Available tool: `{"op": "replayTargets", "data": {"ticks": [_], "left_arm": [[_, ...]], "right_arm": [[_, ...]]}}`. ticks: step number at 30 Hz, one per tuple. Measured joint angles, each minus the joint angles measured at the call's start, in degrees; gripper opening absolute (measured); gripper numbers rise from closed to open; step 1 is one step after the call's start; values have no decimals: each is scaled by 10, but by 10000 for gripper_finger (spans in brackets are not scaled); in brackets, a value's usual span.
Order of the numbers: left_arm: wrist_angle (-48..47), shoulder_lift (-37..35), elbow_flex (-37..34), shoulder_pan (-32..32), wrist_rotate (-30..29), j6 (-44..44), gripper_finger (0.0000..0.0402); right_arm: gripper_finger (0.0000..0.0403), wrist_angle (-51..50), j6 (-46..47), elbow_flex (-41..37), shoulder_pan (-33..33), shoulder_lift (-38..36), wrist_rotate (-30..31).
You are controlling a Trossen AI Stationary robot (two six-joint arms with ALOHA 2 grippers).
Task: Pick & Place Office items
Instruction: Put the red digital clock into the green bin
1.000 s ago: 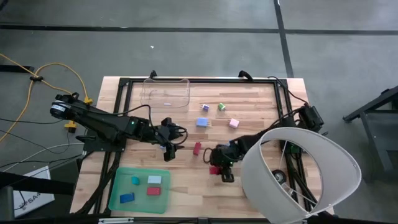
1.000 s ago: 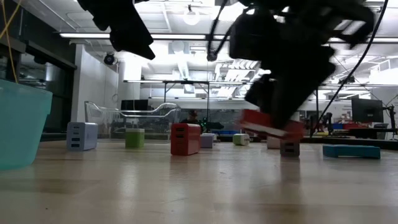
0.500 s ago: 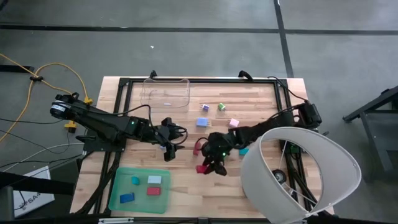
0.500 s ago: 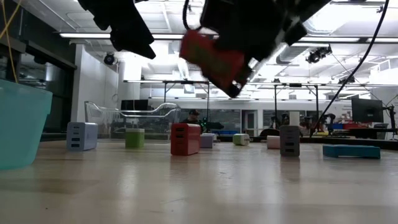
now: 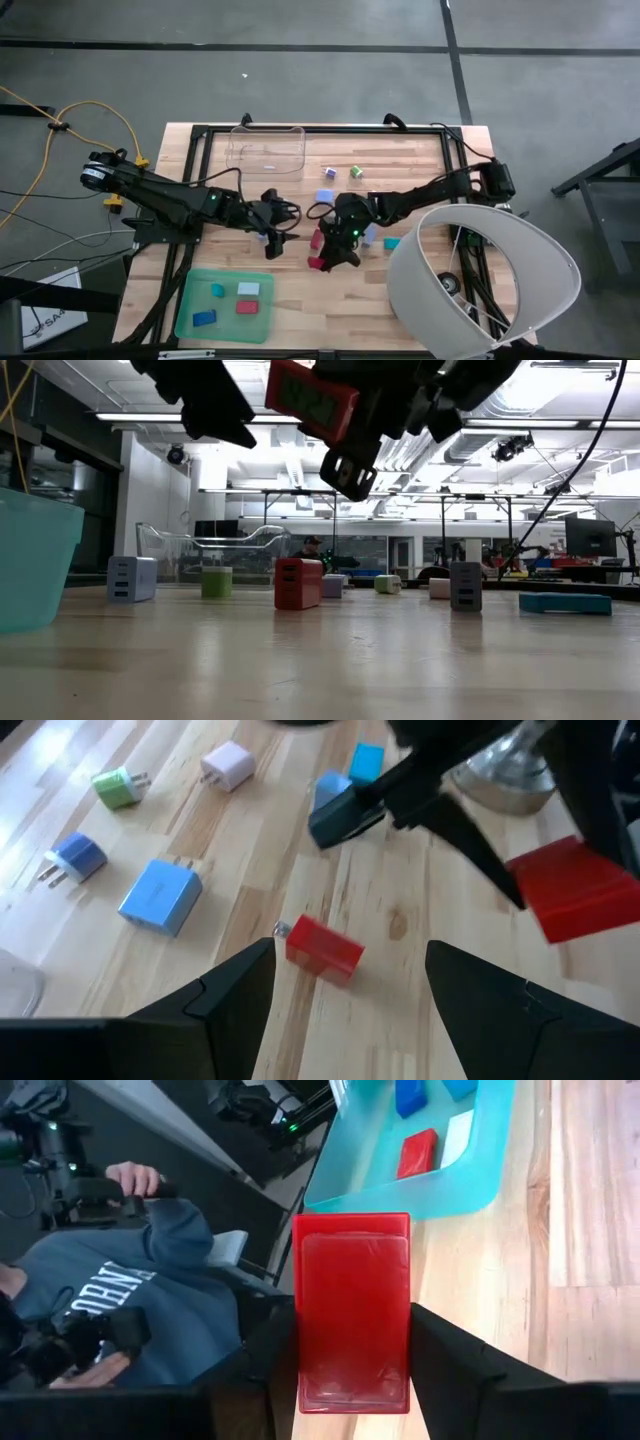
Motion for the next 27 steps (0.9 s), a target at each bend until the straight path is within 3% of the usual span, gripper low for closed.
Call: {"op": "replayTargets", "data": {"ticks": [9, 20, 24, 27], "left_arm": [[37, 0, 0, -1, 2, 0, 253], [60, 2, 0, -10, 88, 20, 253], [91, 2, 0, -13, 149, 65, 253], [116, 2, 0, -25, 155, 113, 253]], "right_arm": [[143, 1, 0, 0, -5, 0, -31], [143, 15, 15, 0, -5, 0, -60], [143, 15, 15, 0, -5, 0, -64], [143, 17, 16, 0, -5, 0, -66]]}}
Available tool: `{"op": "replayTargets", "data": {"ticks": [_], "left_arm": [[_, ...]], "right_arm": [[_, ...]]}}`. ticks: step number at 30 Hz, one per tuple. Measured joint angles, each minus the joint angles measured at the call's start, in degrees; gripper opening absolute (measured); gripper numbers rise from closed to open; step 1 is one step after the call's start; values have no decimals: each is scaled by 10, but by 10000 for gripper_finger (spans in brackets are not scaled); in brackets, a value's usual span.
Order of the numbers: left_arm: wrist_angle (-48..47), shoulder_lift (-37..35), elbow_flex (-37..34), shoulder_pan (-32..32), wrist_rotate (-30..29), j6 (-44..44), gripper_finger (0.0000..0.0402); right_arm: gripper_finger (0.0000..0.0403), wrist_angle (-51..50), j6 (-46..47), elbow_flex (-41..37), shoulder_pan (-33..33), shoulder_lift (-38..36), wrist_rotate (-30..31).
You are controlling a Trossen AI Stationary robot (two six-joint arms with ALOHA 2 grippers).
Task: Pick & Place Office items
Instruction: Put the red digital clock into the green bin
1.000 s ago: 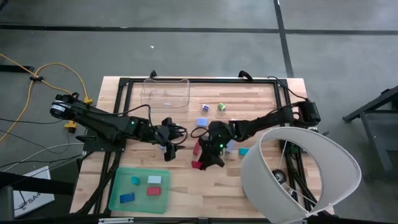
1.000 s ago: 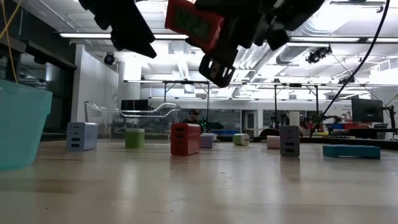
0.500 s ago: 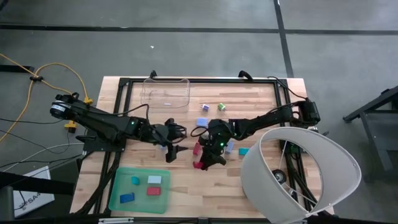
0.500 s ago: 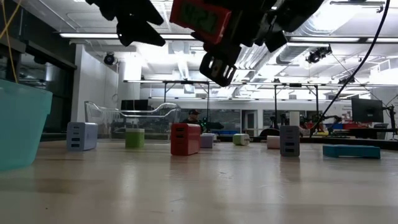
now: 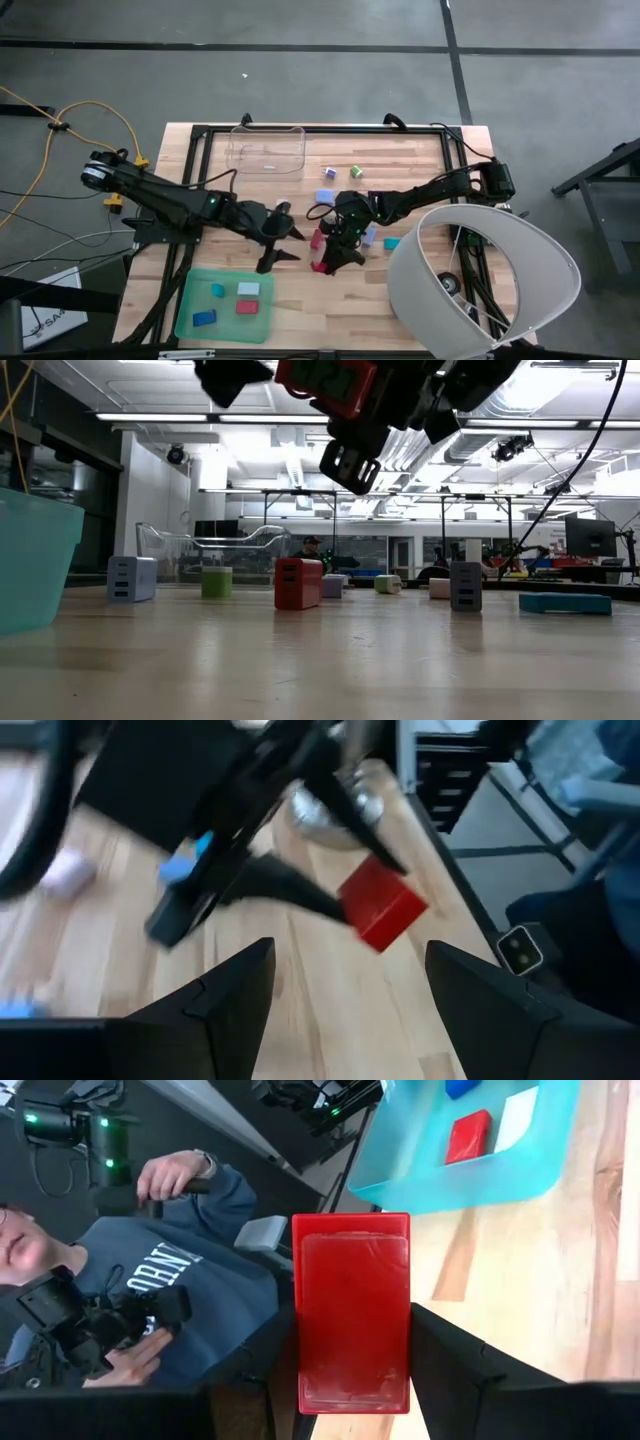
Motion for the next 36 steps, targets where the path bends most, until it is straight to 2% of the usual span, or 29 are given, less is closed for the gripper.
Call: {"op": "replayTargets", "data": {"ticks": [4, 23, 36], "left_arm": [[25, 0, 0, -12, -6, 43, 253], [42, 0, 0, -1, -5, 41, 253], [95, 56, 0, -5, 2, 60, 253]], "right_arm": [[143, 32, 34, 0, 0, 0, -15], [144, 87, 73, 0, 0, 0, -28], [147, 93, 76, 0, 0, 0, -30]]}}
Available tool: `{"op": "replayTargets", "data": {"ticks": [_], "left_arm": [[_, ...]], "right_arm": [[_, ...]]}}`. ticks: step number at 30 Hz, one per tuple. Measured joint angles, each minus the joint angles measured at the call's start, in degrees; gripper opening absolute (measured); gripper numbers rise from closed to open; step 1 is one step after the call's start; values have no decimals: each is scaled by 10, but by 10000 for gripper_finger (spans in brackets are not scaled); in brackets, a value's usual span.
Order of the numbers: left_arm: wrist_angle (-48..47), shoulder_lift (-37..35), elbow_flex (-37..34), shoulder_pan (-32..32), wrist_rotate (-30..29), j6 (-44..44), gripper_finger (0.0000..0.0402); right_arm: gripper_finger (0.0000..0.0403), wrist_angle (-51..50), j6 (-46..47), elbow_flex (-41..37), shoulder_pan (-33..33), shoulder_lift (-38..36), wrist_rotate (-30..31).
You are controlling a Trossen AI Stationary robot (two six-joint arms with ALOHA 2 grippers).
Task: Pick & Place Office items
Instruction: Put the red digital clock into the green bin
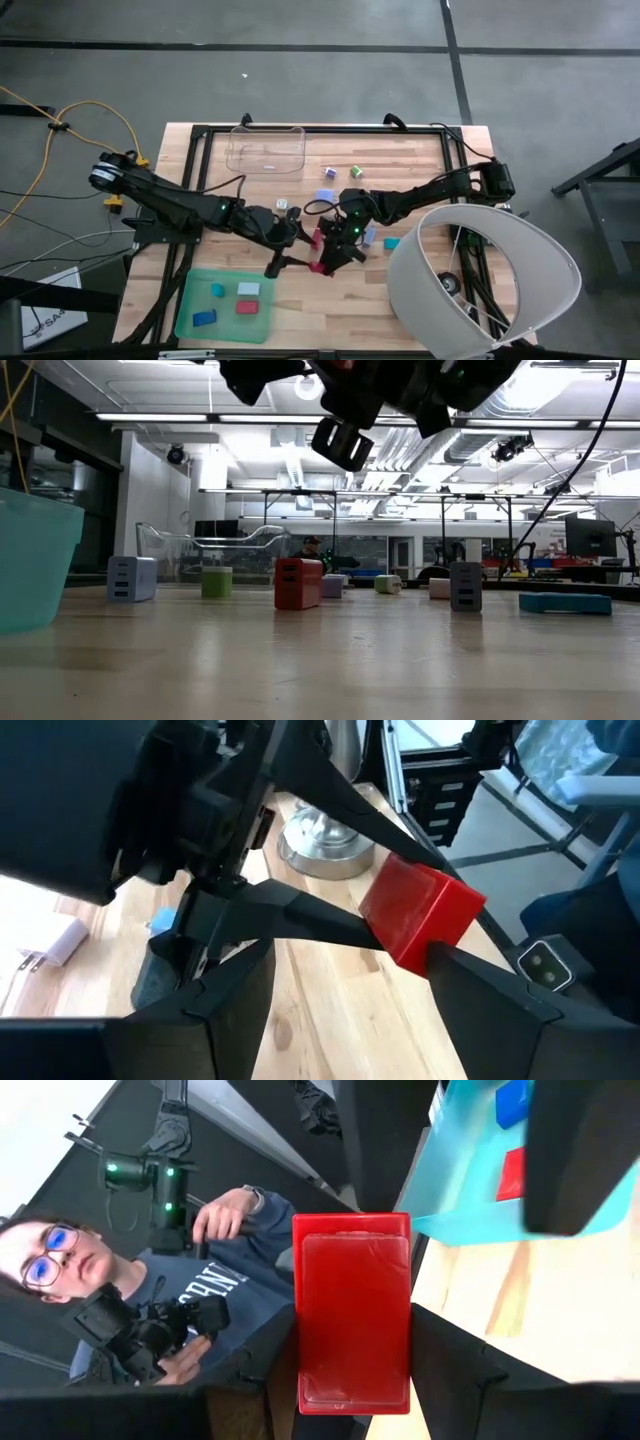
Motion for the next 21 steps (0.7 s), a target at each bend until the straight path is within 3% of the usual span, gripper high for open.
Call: {"op": "replayTargets", "data": {"ticks": [21], "left_arm": [[43, 1, 0, -57, -29, 57, 253]], "right_arm": [[148, 34, 28, 0, -1, 0, 18]]}}
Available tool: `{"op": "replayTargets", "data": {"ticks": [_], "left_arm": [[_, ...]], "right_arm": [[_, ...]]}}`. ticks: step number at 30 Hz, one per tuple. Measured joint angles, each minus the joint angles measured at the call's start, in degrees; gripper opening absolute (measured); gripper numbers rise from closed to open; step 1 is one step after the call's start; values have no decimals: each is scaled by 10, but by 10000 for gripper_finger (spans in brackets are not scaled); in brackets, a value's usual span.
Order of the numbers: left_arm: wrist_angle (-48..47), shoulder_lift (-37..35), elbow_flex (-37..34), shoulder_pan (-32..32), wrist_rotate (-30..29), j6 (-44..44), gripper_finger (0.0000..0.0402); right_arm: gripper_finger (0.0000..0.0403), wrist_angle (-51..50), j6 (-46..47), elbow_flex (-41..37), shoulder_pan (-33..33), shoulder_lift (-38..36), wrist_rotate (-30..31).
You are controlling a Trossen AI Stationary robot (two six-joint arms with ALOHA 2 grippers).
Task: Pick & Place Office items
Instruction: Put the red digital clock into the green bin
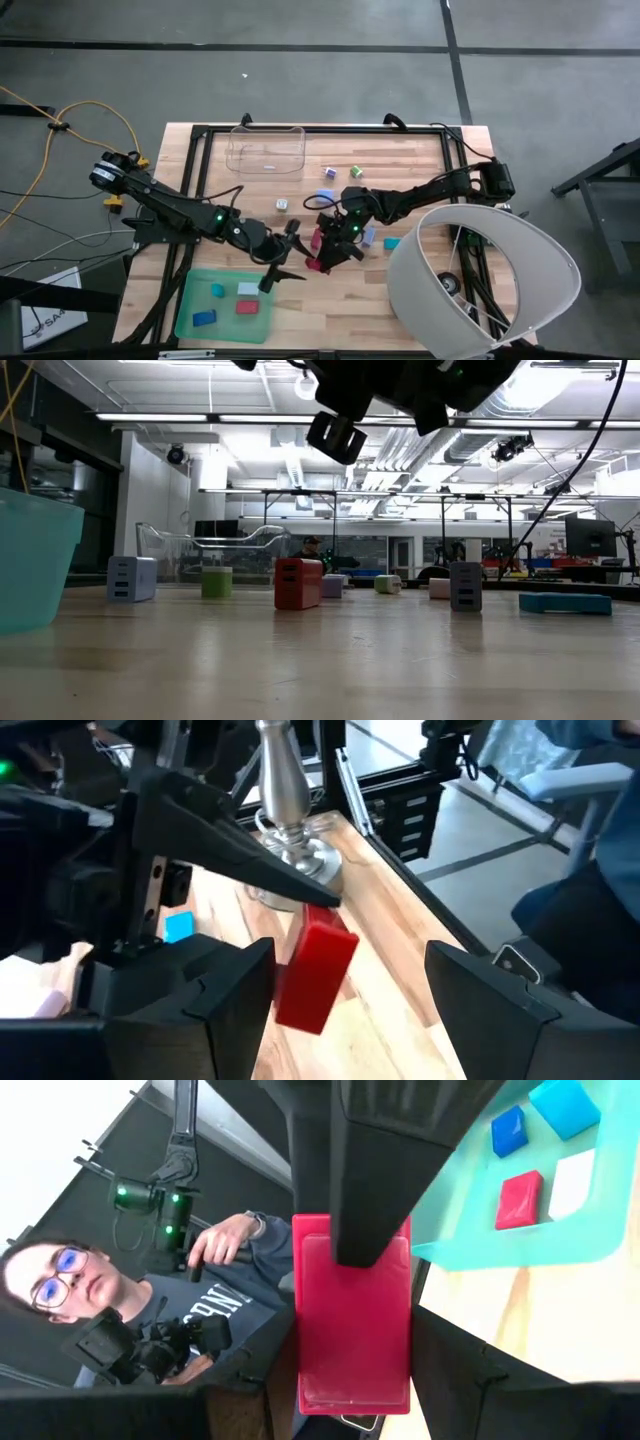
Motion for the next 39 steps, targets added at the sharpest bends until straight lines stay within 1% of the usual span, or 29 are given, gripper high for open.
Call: {"op": "replayTargets", "data": {"ticks": [3, 9, 12, 15, 22, 26, 35, 39], "left_arm": [[0, 0, 0, 4, -10, 0, 253], [0, 0, 0, 11, -10, -1, 252], [0, 0, 0, 11, -10, -2, 243], [0, 0, 0, 11, -10, -2, 221], [-1, 0, 0, 11, -10, -1, 155], [-1, 0, 0, 11, -10, 3, 133], [0, 0, 0, 10, -13, 14, 126], [-2, 0, 0, 9, -30, 14, 126]], "right_arm": [[148, 0, 0, 0, 0, 0, 3], [148, 0, 0, 0, 0, 0, 10], [148, -1, 0, 0, 0, 0, 10], [148, -1, 0, 0, 0, 0, 10], [148, -1, 1, 0, 0, 0, 11], [148, 4, 32, 0, 0, 0, 14], [148, 30, 73, 0, 1, 0, 17], [148, 30, 75, 0, 1, 0, 37]]}}
